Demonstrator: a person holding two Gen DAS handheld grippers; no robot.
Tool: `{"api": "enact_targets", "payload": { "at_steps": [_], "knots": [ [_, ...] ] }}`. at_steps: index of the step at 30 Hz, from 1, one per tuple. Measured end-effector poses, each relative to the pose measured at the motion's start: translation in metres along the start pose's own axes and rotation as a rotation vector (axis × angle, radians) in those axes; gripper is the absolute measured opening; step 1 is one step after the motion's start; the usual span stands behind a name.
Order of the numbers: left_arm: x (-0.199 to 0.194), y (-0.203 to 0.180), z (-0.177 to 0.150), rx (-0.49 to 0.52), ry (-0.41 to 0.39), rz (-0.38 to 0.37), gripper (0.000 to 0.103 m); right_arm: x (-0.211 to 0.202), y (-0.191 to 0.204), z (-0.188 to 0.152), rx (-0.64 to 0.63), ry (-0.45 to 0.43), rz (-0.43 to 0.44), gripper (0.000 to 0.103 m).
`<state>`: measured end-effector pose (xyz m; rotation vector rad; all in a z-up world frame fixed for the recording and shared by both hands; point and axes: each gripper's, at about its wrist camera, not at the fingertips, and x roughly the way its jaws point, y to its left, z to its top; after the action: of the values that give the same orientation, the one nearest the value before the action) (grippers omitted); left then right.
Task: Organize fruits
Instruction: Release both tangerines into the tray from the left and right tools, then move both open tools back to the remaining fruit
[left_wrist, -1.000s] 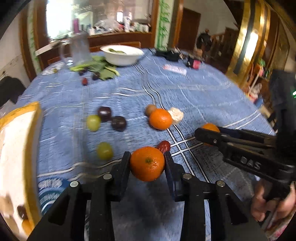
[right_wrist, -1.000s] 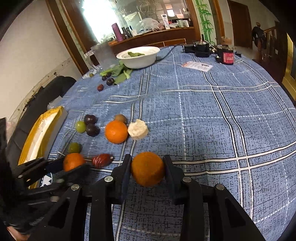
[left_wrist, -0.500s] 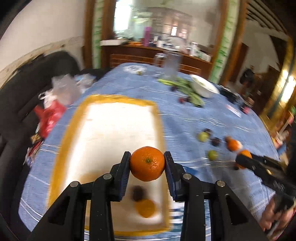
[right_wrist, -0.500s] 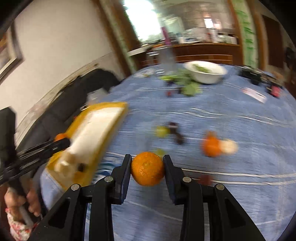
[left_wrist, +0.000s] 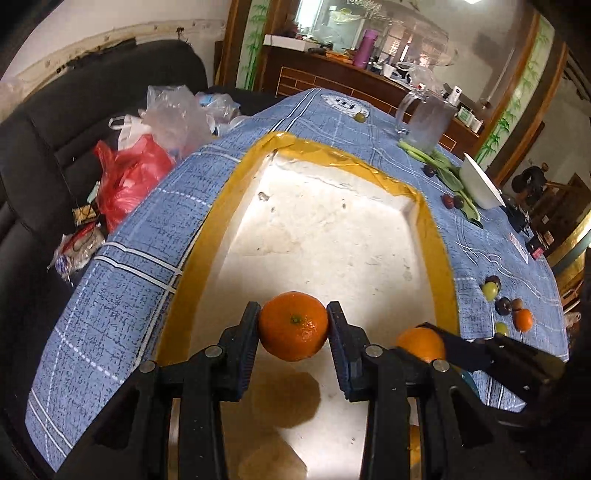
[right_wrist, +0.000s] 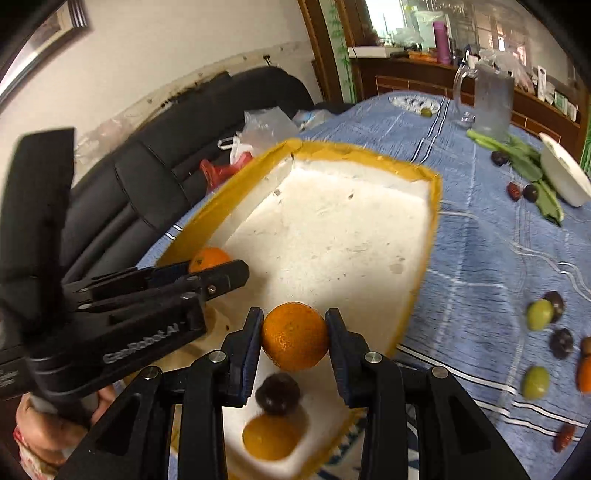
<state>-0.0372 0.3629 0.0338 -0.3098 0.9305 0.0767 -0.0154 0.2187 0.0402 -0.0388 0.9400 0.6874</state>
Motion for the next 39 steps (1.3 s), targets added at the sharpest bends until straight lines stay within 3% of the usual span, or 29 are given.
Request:
{"api": "enact_targets", "payload": {
  "at_steps": [5,8,9,11,17,20,22,26,30,33,37,39],
  "knots": [
    [0.004,0.002,0.001,-0.009,0.01,-0.021,0.036,0.006,-0.005,0.002,0.011,-0.001,-0.005,0.04],
    [-0.001,0.002,0.002,-0.018,-0.008,-0.041,0.047,-0.001,-0.003,0.002,-0.005,-0.027,-0.014,0.059],
    [-0.005,0.001,0.002,-0.022,-0.019,-0.038,0.056,-0.004,-0.003,0.003,-0.011,-0.038,-0.021,0.063],
    [-0.015,0.0,0.002,-0.029,-0.048,-0.017,0.061,-0.014,-0.001,0.002,-0.02,-0.054,-0.029,0.063],
    [-0.06,-0.009,-0.007,-0.044,-0.134,-0.016,0.064,-0.072,-0.014,-0.014,-0.021,-0.161,-0.066,0.063],
    [-0.086,-0.028,-0.015,-0.03,-0.195,-0.033,0.075,-0.112,-0.026,-0.027,-0.016,-0.246,-0.13,0.068],
    [-0.103,-0.045,-0.02,-0.016,-0.227,-0.063,0.08,-0.139,-0.037,-0.038,-0.006,-0.302,-0.18,0.077],
    [-0.125,-0.084,-0.031,0.033,-0.249,-0.122,0.1,-0.197,-0.063,-0.062,0.028,-0.41,-0.319,0.084],
    [-0.137,-0.122,-0.044,0.1,-0.233,-0.21,0.102,-0.25,-0.084,-0.084,0.033,-0.506,-0.483,0.102],
    [-0.143,-0.142,-0.056,0.115,-0.247,-0.264,0.102,-0.276,-0.102,-0.097,0.028,-0.565,-0.57,0.102],
    [-0.141,-0.166,-0.069,0.163,-0.253,-0.272,0.102,-0.266,-0.138,-0.105,0.065,-0.42,-0.563,0.102],
    [-0.134,-0.177,-0.072,0.194,-0.23,-0.284,0.102,-0.256,-0.159,-0.109,0.126,-0.342,-0.502,0.102]
  ]
}}
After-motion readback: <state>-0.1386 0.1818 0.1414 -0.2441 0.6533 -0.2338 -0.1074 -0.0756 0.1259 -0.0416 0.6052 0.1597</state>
